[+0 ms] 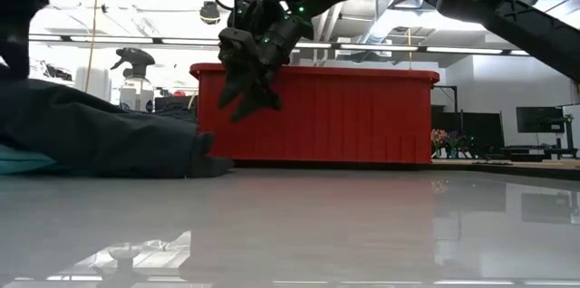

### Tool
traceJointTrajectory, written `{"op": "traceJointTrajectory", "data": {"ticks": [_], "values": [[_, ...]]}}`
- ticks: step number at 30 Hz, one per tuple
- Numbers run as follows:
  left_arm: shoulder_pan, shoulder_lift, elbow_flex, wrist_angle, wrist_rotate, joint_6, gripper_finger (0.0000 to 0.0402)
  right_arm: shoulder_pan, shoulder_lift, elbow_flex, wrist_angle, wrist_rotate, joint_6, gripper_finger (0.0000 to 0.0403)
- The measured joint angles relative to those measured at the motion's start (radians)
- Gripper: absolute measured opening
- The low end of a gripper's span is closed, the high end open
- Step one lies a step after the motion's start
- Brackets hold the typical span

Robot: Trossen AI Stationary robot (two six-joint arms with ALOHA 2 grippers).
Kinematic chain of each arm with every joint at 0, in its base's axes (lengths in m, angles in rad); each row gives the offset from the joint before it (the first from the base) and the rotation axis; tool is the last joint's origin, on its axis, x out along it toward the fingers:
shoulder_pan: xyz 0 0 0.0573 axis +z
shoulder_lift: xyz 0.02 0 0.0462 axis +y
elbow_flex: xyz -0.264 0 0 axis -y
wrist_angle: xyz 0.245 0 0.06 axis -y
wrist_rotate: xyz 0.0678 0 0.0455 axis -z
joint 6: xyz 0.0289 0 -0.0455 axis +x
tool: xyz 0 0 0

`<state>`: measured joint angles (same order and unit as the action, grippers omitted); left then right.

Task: Fold laundry
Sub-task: Stack the folded black shorts on top of the folded white underwear

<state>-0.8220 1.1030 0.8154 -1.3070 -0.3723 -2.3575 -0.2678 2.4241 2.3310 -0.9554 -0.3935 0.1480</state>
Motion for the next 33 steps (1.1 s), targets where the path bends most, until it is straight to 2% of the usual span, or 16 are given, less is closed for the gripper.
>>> {"op": "traceJointTrajectory", "data": {"ticks": [6, 8, 12, 20, 23, 26, 31, 33], "values": [[0.010, 0.000, 0.000, 0.066, 0.179, -0.030, 0.0178, 0.006, 0.000, 0.000, 0.000, 0.001, -0.031, 0.0235], [0.012, 0.000, 0.000, 0.105, 0.168, -0.038, 0.0178, 0.006, 0.000, 0.000, 0.000, 0.004, -0.041, 0.0235], [0.055, 0.003, 0.000, 0.097, 0.075, -0.036, 0.0178, 0.005, 0.000, 0.000, -0.001, 0.010, -0.044, 0.0235], [0.074, 0.003, 0.000, 0.106, 0.077, 0.026, 0.0178, 0.015, 0.000, 0.000, -0.002, 0.010, -0.059, 0.0235], [0.041, 0.003, 0.000, 0.166, -0.004, 0.191, 0.0178, 0.022, 0.000, 0.000, -0.006, 0.005, -0.128, 0.0235], [0.006, 0.003, 0.000, 0.273, -0.113, 0.532, 0.0178, 0.026, 0.000, 0.000, -0.008, 0.005, -0.203, 0.0235], [-0.016, 0.003, 0.003, 0.497, -0.089, 1.030, 0.0178, 0.026, 0.000, 0.000, -0.018, 0.002, -0.234, 0.0235], [-0.020, 0.007, 0.015, 0.489, -0.074, 1.158, 0.0178, 0.026, 0.000, 0.000, -0.017, 0.002, -0.235, 0.0235]]}}
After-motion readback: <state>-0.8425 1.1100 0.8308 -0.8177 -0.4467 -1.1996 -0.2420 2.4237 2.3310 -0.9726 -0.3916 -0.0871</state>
